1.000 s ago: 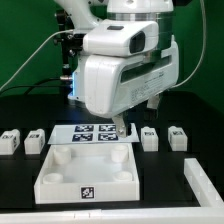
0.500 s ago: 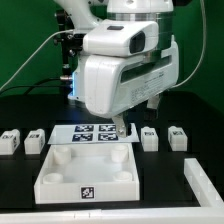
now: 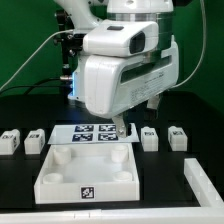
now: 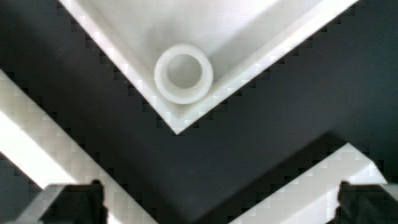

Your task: Assemble one leg

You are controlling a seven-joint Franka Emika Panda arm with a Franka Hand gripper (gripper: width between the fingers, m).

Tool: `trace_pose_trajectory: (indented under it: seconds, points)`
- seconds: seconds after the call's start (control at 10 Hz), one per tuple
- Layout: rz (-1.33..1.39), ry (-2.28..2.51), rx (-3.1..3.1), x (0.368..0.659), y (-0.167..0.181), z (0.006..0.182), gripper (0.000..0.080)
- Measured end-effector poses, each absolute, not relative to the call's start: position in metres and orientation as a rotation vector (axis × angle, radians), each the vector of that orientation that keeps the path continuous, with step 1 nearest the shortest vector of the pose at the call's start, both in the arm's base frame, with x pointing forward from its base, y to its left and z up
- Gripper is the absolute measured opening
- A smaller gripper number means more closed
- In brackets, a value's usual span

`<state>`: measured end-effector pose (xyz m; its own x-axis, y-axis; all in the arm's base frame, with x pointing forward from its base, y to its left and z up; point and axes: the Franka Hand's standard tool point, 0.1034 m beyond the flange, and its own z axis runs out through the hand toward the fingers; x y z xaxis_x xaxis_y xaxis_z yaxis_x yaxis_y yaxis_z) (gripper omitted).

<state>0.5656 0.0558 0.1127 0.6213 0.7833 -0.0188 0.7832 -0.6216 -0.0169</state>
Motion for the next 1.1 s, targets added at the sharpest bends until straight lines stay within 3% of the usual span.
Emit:
trace_pose_trajectory:
  seconds: [0.6,0.9,1.1]
  points:
    - [0.042,-1.536,-2.73,0.562,0.054,0.111,0.065]
    - [0.071,-1.931,-2.443,0.521,0.036,0.095,0.065]
    - [0.034,-2.211,-2.204,0.511,0.02,0.089,0.065]
